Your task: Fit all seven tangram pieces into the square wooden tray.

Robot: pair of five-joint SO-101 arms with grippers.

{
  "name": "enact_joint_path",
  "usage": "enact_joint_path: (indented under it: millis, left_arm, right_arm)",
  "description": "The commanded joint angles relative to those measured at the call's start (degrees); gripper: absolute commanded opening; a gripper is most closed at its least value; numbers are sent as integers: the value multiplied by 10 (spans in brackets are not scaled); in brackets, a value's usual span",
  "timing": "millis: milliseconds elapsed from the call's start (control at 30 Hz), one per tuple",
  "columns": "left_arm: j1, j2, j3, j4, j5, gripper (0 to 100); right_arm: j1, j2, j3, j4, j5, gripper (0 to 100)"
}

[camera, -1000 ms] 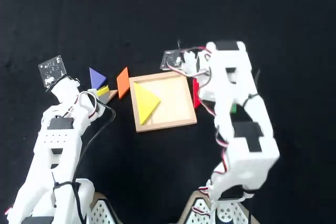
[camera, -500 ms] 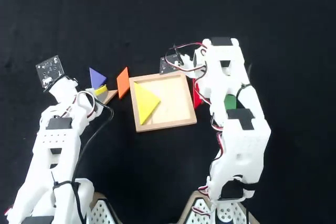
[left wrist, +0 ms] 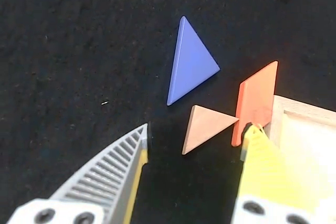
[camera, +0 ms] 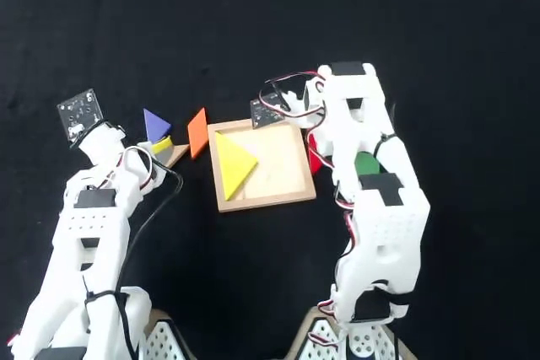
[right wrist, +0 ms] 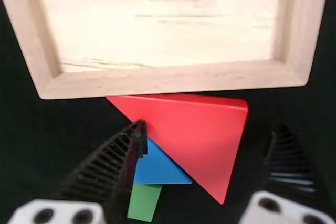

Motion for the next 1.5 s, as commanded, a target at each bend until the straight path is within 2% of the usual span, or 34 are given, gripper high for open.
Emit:
enact_joint_path:
  millis: [0,233,400,600,733,900,1333,1467]
  left_arm:
    - [-7,0,-9,-11,1,289]
    - [-7,0,-10,-11,1,289]
    - [-5,0,-10,-11,1,289]
    - [-7,0,-10,-11,1,289]
    - [-7,0,-10,-11,1,289]
    - [-7,0,-10,-11,1,289]
    - [-5,0,-8,-11,1,289]
    - [-4,0,-7,-11,1,289]
  right_arm:
    - [-25,0,-9,-10,18,360]
    - [-10,0,-7,0,65,358]
    - [-3,-6,-8,59,103,358]
    - [8,-7,-7,57,109,358]
    - [19,-23,-7,87,150,357]
    - [21,-37,-3,104,156,357]
    - [39,-16,50,-8,149,355]
    - [58,-14,54,-96,104,268]
